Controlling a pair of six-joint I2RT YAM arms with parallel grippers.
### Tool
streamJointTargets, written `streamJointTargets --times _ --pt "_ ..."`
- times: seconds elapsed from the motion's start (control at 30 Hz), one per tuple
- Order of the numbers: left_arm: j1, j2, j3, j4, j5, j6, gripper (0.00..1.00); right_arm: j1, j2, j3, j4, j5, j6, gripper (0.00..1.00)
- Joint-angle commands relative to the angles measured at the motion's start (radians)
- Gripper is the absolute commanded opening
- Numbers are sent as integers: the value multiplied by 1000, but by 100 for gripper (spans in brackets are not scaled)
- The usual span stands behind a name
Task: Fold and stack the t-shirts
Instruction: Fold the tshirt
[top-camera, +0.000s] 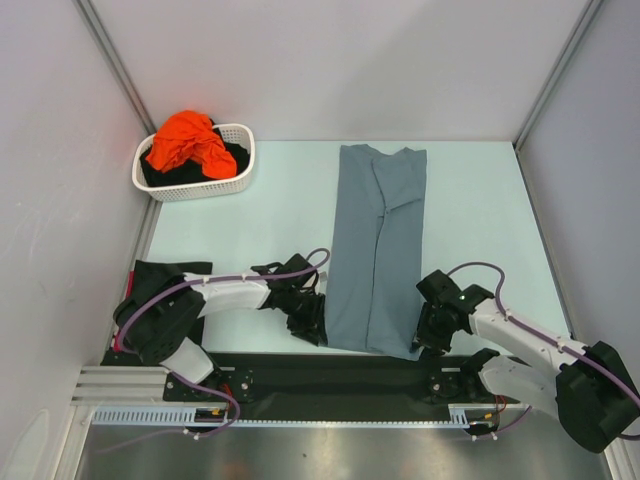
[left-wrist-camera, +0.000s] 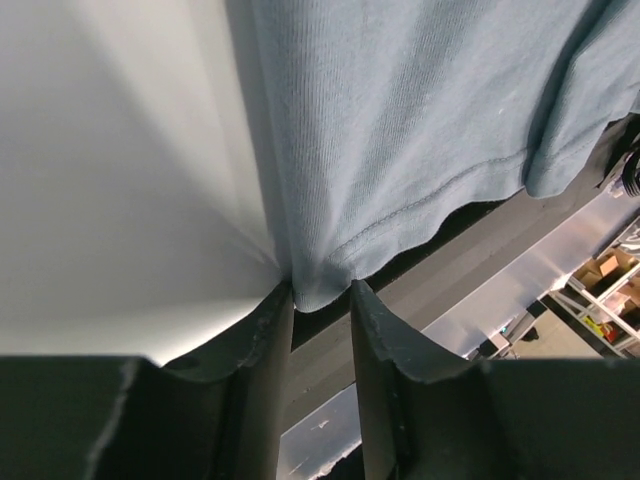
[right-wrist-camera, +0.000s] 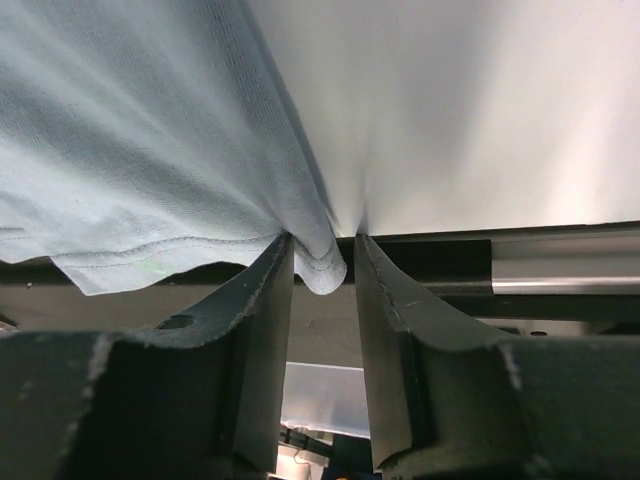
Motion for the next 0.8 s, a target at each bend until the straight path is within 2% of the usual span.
streamJointTargets --times 0.0,0.03,0.13,0.2,0.53,0.63,0.7,0.73,0.77 --pt "3 18 -27 14 -38 19 34 4 -9 -28 20 -3 19 35" --pt "4 16 -27 12 -50 19 34 4 -4 -29 26 -5 19 35" --pt "4 -5 -24 0 -80 11 47 4 6 -29 32 -8 16 35" --pt "4 -19 -21 -9 -92 10 50 6 6 -29 30 -6 11 35" --pt "18 21 5 -8 -129 8 41 4 16 -26 40 -5 -1 34" --pt "18 38 5 9 -118 8 33 4 28 -26 49 -9 -3 33" --pt "18 36 -4 26 -97 4 26 4 32 -25 50 -12 -4 28" --pt "18 32 -10 38 -89 -4 17 4 29 -25 55 -18 -7 21" --pt "18 21 -16 43 -83 -7 11 4 25 -25 53 -20 -9 0"
